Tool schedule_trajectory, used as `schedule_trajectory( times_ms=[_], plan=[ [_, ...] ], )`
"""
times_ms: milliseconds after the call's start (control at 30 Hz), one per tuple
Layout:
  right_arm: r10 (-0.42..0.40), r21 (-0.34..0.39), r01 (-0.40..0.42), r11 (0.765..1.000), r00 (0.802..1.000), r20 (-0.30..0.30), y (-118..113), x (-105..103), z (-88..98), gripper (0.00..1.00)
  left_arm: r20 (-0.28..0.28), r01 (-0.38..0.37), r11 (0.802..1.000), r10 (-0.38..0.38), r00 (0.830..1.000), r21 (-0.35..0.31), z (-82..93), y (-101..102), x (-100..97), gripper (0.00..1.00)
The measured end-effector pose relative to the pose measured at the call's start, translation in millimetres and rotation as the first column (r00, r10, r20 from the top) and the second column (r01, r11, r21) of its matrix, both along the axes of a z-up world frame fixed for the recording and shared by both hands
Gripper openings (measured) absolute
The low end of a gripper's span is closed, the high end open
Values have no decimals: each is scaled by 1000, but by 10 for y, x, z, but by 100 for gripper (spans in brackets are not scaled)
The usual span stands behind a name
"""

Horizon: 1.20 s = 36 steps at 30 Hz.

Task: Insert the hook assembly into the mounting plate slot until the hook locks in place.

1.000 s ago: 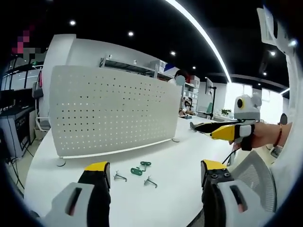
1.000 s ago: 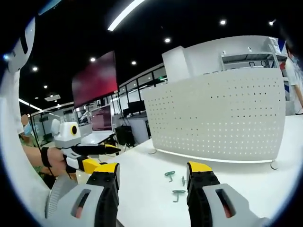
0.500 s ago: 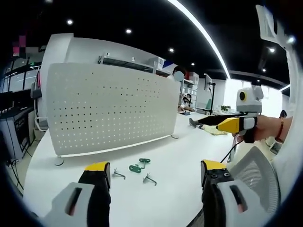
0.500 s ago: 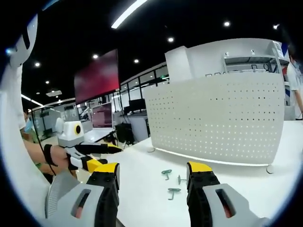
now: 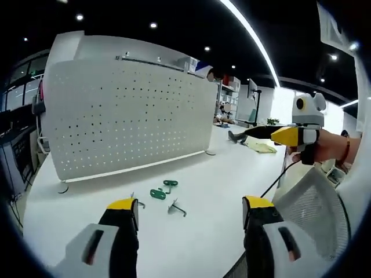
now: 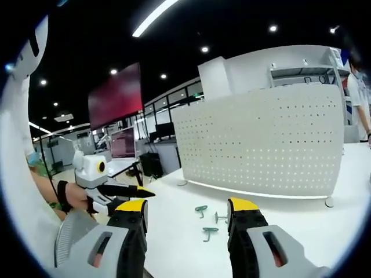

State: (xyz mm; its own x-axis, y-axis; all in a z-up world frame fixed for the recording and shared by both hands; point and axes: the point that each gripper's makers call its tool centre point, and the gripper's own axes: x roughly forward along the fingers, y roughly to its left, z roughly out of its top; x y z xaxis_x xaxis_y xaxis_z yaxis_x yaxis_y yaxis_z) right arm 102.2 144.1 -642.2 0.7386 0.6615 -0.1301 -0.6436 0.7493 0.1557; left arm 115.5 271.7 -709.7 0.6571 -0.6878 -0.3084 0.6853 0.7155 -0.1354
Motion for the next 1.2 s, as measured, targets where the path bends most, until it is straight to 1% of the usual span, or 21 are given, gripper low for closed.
schedule_trajectory(
  times_ms=[67, 100, 133, 167, 233, 367, 467, 533, 600, 700, 767, 833, 933, 1100, 1200],
  plan=[
    [-1, -1, 1, 1000, 1000, 0, -12, 7, -20, 56, -9, -3, 1000, 3, 1000, 12, -50, -1, 34, 74],
    [-1, -3, 1, 1000, 1000, -2, -18, 11, -31, 56, -18, -8, 1000, 8, 1000, 6, -61, 1, 50, 73],
    [-1, -4, 1, 1000, 1000, -3, -25, 14, -42, 56, -23, -21, 1000, 20, 1000, -16, -62, 2, 83, 72],
    [-2, -3, 2, 1000, 1000, -6, -39, 22, -55, 56, -22, -19, 1000, 19, 1000, -14, -65, 2, 89, 72],
    [-4, -3, 3, 1000, 1000, -11, -57, 33, -69, 56, -17, -14, 1000, 14, 1000, 11, -91, -14, 113, 71],
    [-1, -15, 1, 1000, 1000, -16, -77, 38, -97, 56, -21, -17, 1000, 17, 1000, 9, -120, -42, 178, 69],
    [-7, 27, 8, 1000, 1000, -30, -107, 40, -96, 56, -32, -15, 1000, 15, 999, 22, -165, -68, 212, 67],
    [-5, 11, 5, 1000, 1000, -25, -103, 33, -105, 56, -33, -11, 1000, 12, 999, 23, -181, -80, 223, 66],
    [-3, -7, 3, 1000, 999, -32, -96, 22, -129, 56, -45, -2, 999, 3, 999, 33, -231, -94, 235, 65],
    [-11, 11, 11, 1000, 999, -30, -107, 17, -111, 56, -58, 11, 999, -8, 998, 51, -294, -107, 240, 61],
    [-16, 9, 17, 1000, 999, -29, -117, 12, -108, 56, -83, 22, 999, -18, 996, 49, -351, -117, 235, 58],
    [-31, 5, 31, 1000, 999, -31, -142, 10, -111, 56, -83, 27, 999, -23, 996, 44, -390, -127, 253, 58],
    [-40, 15, 41, 999, 999, -37, -163, -9, -110, 56, -98, 39, 997, -33, 995, 62, -459, -139, 265, 56],
    [-53, -1, 53, 999, 998, -39, -189, -44, -125, 56, -119, 47, 997, -39, 992, 63, -561, -160, 333, 54],
    [-67, 3, 67, 998, 997, -44, -206, -46, -129, 56, -132, 56, 997, -48, 990, 61, -609, -187, 355, 52]
  ],
)
